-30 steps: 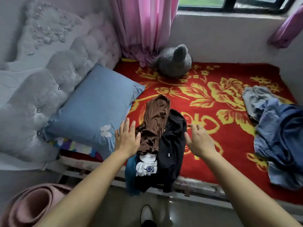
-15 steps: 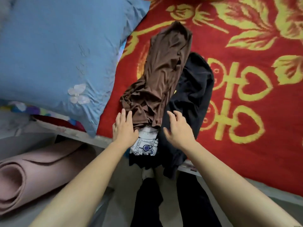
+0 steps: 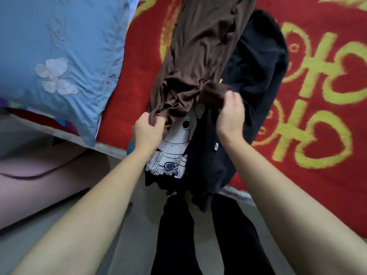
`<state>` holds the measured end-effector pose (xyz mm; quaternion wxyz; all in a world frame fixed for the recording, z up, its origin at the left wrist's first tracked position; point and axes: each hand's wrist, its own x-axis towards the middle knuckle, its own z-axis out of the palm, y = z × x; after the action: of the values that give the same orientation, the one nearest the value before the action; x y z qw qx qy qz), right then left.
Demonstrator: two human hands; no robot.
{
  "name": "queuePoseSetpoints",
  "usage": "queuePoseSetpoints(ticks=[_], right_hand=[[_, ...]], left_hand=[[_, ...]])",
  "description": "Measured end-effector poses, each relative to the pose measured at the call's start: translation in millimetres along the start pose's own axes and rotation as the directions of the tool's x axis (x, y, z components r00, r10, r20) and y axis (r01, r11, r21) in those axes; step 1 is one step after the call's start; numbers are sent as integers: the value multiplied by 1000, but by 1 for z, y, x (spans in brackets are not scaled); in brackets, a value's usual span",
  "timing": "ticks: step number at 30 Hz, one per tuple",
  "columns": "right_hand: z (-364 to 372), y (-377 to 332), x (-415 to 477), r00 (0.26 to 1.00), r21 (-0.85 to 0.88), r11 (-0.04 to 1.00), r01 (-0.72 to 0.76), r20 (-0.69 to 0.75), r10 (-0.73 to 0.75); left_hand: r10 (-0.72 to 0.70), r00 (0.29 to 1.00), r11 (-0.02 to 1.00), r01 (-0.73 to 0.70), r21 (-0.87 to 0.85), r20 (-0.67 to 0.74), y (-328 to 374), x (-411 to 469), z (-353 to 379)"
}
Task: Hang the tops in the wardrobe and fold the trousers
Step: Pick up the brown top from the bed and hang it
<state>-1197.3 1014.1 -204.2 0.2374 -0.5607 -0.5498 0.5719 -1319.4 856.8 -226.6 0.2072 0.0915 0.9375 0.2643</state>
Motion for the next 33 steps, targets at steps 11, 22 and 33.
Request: queuePoseSetpoints(ticks=[11, 22, 33], right_hand=[[-105, 35, 28, 921, -679, 733, 43, 312, 234], [-153, 31, 34, 642, -960, 279, -34, 193, 742], [-57, -8, 151, 930, -772, 520, 366, 281, -237]], left_hand=[[-39, 648, 978, 181, -104, 761, 49, -23, 23], [246, 843, 938, -331, 101, 478, 62, -35, 46], [156, 784, 768, -479, 425, 600, 83, 18, 103]])
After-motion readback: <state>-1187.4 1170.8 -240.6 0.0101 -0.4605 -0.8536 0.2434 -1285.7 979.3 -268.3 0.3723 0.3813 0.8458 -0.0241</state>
